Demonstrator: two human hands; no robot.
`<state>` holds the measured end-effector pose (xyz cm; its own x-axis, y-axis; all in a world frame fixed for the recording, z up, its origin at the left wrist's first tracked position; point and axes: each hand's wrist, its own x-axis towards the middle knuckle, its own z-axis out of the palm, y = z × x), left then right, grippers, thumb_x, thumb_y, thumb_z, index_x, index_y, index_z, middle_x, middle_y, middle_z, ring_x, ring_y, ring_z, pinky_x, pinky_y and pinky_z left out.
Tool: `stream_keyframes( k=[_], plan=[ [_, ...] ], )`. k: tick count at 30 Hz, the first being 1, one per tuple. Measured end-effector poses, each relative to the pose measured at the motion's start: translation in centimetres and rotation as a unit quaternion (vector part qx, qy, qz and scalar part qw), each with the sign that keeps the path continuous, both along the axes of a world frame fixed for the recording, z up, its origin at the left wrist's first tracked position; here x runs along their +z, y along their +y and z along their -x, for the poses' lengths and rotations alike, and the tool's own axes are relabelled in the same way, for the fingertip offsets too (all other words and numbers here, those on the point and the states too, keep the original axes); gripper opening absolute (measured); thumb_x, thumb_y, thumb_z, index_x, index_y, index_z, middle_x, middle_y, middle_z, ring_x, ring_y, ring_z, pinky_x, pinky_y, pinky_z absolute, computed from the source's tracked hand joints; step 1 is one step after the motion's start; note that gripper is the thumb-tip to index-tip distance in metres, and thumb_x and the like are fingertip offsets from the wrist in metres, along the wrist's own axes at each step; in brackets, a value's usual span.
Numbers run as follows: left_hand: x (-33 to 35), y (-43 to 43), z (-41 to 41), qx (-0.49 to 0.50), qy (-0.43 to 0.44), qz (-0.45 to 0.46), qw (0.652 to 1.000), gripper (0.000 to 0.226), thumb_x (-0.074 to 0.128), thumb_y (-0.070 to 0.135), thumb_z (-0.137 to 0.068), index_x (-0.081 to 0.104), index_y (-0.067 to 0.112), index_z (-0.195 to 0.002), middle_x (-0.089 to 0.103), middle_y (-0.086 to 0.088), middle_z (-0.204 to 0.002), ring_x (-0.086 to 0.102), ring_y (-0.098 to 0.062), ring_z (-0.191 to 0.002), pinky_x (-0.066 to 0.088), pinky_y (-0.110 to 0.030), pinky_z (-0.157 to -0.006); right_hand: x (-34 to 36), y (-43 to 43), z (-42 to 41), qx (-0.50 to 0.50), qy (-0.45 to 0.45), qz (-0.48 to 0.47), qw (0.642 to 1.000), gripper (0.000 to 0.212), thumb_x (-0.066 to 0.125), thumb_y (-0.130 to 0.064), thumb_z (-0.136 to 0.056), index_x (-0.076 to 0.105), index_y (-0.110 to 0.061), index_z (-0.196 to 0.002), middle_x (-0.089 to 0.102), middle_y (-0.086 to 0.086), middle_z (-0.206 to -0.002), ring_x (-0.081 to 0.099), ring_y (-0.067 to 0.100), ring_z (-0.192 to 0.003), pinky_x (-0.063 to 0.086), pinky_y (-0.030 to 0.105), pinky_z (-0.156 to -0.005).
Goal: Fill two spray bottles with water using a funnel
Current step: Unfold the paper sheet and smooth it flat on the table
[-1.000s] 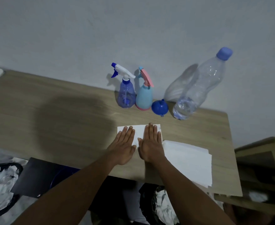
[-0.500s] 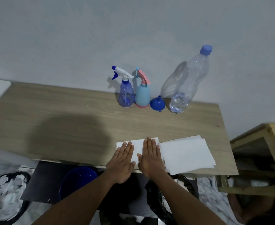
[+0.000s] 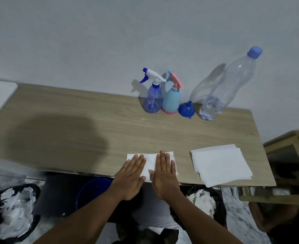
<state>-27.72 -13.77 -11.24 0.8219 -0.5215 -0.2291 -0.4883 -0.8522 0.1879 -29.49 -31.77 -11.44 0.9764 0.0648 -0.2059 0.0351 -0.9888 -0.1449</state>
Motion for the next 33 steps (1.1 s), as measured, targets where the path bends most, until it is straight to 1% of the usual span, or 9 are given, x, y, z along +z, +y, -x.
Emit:
stream_keyframes(
  k=[3,5,8,10,15,20,26,29,33],
  plan=[
    [-0.1,3.5,-1.2,0.019,0.001,-0.001,1.000,0.063,0.020,0.042,-0.104,0.014,0.008,-0.156,0.010,-0.007,-0.165,-0.005,-0.018,-0.151,0.001,-0.037,-0.117,-0.1,3.3,-1.8,0.022,-0.004,-0.012,1.000,0.069,0.012,-0.044,-0.105,0.034,0.005,-0.148,0.028,0.024,-0.158,0.027,0.038,-0.147,0.014,0.050,-0.115],
    [0.2,5.8,-2.6,0.036,0.006,0.011,0.999,0.064,0.017,0.043,-0.103,0.003,0.011,-0.157,-0.003,-0.004,-0.165,-0.016,-0.016,-0.150,-0.006,-0.036,-0.118,-0.2,5.7,-3.7,0.031,-0.001,-0.024,0.999,0.068,0.014,-0.043,-0.105,0.031,0.005,-0.150,0.025,0.023,-0.159,0.024,0.038,-0.148,0.013,0.050,-0.115],
    [0.4,8.8,-5.5,0.060,0.027,0.025,0.998,0.064,0.014,0.044,-0.105,-0.014,0.015,-0.154,-0.025,0.003,-0.160,-0.030,-0.012,-0.146,-0.016,-0.034,-0.119,0.3,8.9,-7.1,0.043,0.014,-0.045,0.998,0.072,0.012,-0.044,-0.101,0.011,0.003,-0.155,0.002,0.020,-0.164,0.002,0.036,-0.153,-0.005,0.047,-0.122],
    [0.6,10.2,-8.1,0.067,0.039,0.019,0.997,0.065,0.013,0.046,-0.105,-0.018,0.017,-0.154,-0.029,0.005,-0.159,-0.032,-0.011,-0.144,-0.017,-0.033,-0.120,0.4,10.5,-9.6,0.042,0.030,-0.057,0.997,0.074,0.005,-0.045,-0.098,-0.003,0.000,-0.156,-0.012,0.017,-0.164,-0.013,0.033,-0.152,-0.014,0.045,-0.121],
    [0.0,12.4,-14.7,0.065,0.044,0.006,0.997,0.067,0.008,0.051,-0.102,-0.019,0.017,-0.154,-0.027,0.003,-0.160,-0.030,-0.015,-0.145,-0.011,-0.038,-0.122,0.3,12.7,-15.9,0.034,0.043,-0.061,0.997,0.070,0.014,-0.042,-0.104,-0.012,-0.001,-0.155,-0.019,0.015,-0.164,-0.021,0.031,-0.150,-0.013,0.047,-0.122],
    [-1.0,13.6,-20.7,0.067,0.019,0.009,0.998,0.081,-0.004,0.059,-0.086,-0.013,0.017,-0.156,-0.019,0.002,-0.163,-0.023,-0.016,-0.148,-0.010,-0.036,-0.121,0.3,14.0,-21.7,0.044,0.033,-0.061,0.997,0.070,0.018,-0.041,-0.105,-0.011,-0.001,-0.155,-0.017,0.016,-0.164,-0.019,0.031,-0.151,-0.012,0.047,-0.122],
    [-0.9,14.4,-25.0,0.064,0.010,0.010,0.998,0.071,0.024,0.047,-0.101,-0.009,0.017,-0.156,-0.015,0.001,-0.165,-0.017,-0.016,-0.150,-0.009,-0.036,-0.121,0.8,14.8,-25.9,0.025,0.056,-0.075,0.995,0.069,0.015,-0.042,-0.105,-0.014,-0.003,-0.154,-0.021,0.013,-0.164,-0.022,0.028,-0.151,-0.013,0.045,-0.122],
    [-0.6,14.7,-25.3,0.051,0.016,0.023,0.998,0.072,0.021,0.050,-0.100,-0.007,0.016,-0.157,-0.012,-0.001,-0.165,-0.015,-0.017,-0.151,-0.006,-0.038,-0.123,1.5,14.6,-26.1,0.034,0.071,-0.096,0.992,0.070,0.017,-0.044,-0.105,-0.012,-0.004,-0.155,-0.020,0.012,-0.164,-0.021,0.027,-0.151,-0.011,0.046,-0.123],
    [-0.1,16.0,-24.2,0.067,-0.021,0.165,0.984,0.071,0.020,0.045,-0.095,0.018,0.008,-0.155,0.013,-0.011,-0.164,0.007,-0.023,-0.152,0.012,-0.040,-0.124,2.8,11.6,-26.3,0.052,0.026,-0.195,0.979,0.064,0.028,-0.040,-0.103,0.021,-0.003,-0.154,0.020,0.015,-0.163,0.016,0.029,-0.152,0.014,0.042,-0.124]
  ],
)
